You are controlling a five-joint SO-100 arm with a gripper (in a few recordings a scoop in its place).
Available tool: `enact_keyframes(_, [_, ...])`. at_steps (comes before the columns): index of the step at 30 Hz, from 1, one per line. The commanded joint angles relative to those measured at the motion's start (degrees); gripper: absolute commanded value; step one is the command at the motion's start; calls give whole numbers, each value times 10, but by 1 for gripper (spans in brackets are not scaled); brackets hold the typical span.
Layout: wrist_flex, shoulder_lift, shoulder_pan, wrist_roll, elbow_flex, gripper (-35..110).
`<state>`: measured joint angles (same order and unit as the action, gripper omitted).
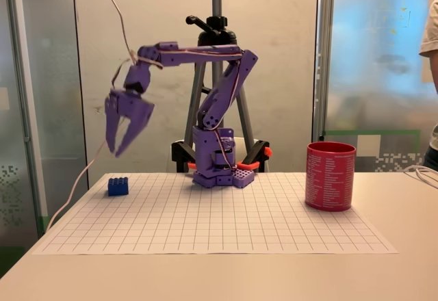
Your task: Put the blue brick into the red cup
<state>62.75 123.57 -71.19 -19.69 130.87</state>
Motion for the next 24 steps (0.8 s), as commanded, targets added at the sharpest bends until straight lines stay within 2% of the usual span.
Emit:
enact_keyframes(1, [-7, -13, -16, -16, -17, 0])
enact_keyframes(9, [20, -79, -43, -25, -45, 0])
enact_keyframes(12, [22, -83, -41, 4, -47, 0])
enact_keyframes(13, [22, -85, -38, 28, -53, 2])
enact_keyframes(17, [81, -106, -33, 62, -76, 49])
enact_keyframes(18, [86, -113, -36, 65, -77, 53])
enact_keyframes(24, [104, -171, -49, 91, -77, 53])
